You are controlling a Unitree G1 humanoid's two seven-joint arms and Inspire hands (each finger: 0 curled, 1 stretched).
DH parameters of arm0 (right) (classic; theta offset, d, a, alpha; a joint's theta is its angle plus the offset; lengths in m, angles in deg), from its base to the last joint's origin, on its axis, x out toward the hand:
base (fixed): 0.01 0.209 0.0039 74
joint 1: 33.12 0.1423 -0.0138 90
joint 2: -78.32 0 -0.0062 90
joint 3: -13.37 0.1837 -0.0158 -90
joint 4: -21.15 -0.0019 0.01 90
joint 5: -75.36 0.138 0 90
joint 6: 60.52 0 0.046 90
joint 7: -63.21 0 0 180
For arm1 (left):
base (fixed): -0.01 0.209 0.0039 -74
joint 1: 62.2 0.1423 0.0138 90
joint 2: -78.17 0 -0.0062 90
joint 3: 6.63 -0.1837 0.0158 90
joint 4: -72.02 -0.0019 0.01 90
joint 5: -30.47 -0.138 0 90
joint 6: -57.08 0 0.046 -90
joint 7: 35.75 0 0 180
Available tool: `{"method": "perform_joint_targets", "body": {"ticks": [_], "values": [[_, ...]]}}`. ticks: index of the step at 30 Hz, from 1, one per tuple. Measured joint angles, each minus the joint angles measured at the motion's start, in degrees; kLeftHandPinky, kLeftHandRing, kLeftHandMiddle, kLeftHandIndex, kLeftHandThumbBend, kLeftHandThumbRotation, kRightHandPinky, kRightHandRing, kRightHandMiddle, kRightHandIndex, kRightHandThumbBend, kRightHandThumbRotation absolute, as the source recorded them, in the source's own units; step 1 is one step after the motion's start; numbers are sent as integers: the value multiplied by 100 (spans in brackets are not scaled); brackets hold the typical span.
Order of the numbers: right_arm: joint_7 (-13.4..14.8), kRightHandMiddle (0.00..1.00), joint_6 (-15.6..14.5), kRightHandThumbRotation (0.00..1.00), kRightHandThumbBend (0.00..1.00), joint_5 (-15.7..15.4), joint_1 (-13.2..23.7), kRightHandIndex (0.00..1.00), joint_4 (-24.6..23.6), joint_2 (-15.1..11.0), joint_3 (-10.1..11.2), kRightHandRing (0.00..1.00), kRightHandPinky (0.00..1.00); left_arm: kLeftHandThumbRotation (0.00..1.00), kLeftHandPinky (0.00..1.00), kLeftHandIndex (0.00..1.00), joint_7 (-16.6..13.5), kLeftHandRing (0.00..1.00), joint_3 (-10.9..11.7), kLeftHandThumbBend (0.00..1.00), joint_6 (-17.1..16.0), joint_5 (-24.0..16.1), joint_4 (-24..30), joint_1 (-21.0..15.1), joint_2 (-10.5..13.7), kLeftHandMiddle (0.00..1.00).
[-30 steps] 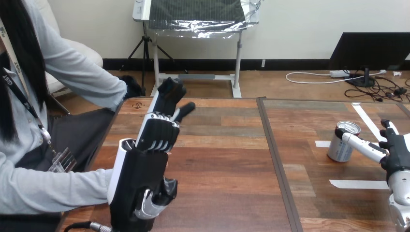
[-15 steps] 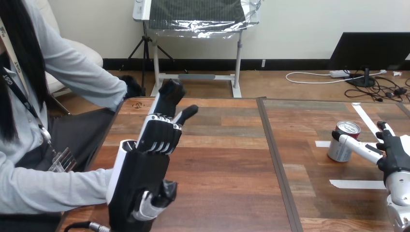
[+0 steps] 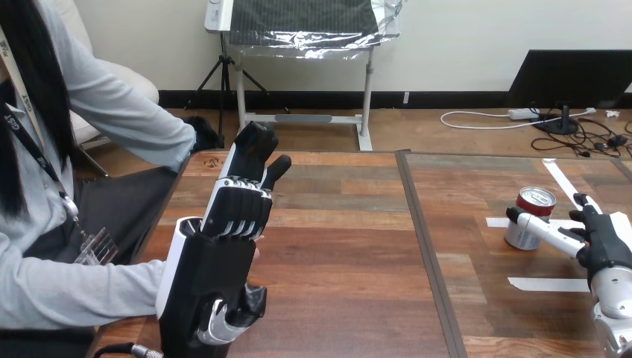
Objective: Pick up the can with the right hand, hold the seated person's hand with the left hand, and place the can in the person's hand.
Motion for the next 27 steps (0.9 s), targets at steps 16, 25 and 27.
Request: {"method": "perform_joint_targets", "body": {"ticks": [16,25,27], "values": [[2,93,-62,55,100,-14,0,97,18,18,-41,92,82,70,92,97,290,100,6,79,83,229,146,70,-14,97],[4,89,-76,56,100,-90,0,97,22,22,-69,87,75,70,94,97,387,100,18,79,176,318,209,114,-15,97],[5,90,-76,57,100,-106,0,96,21,23,-76,87,74,70,93,97,416,99,26,74,174,339,208,115,-16,97]]}}
